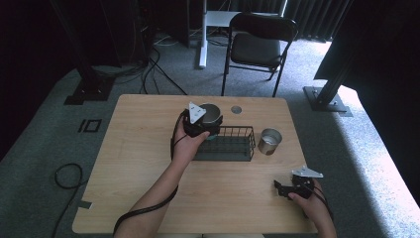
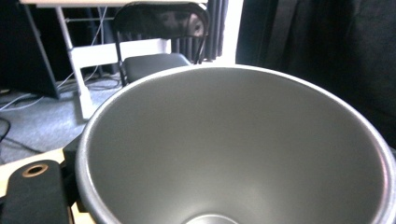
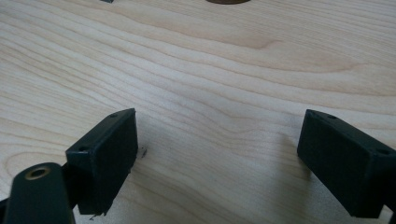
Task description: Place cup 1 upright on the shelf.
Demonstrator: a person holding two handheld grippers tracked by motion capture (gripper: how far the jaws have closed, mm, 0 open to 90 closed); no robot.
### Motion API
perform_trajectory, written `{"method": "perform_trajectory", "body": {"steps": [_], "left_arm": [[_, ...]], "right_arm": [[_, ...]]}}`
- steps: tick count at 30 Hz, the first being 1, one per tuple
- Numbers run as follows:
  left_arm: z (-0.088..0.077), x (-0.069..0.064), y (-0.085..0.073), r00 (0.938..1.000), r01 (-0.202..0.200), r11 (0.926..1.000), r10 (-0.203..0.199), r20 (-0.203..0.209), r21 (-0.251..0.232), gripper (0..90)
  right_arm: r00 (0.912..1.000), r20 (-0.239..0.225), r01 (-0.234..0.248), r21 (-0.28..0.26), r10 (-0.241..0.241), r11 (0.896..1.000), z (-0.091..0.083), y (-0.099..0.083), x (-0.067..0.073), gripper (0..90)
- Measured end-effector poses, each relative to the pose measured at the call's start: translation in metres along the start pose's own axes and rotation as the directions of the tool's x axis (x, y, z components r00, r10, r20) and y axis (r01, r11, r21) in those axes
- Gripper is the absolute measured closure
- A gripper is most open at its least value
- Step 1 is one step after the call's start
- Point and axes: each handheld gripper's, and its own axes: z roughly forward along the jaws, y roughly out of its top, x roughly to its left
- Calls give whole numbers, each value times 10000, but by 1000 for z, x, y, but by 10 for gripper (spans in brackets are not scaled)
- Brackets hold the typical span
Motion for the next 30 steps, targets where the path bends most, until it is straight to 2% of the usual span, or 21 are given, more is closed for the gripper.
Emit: {"method": "perform_trajectory", "body": {"steps": [10,22,25,30], "left_arm": [[8,9,-21,9993,242,9993,-234,-293,281,133],[13,8,-38,9990,416,9978,-409,-155,517,133],[15,8,-42,9992,382,9974,-373,-148,609,133],[16,6,-43,9996,234,9985,-226,-183,491,133]], "right_arm": [[10000,1,4,2,-4,10000,0,0,0,118],[10000,-1,5,0,-5,10000,0,0,0,118],[10000,0,5,0,-5,10000,0,0,0,118],[10000,-1,8,-2,-8,10000,0,0,0,118]]}}
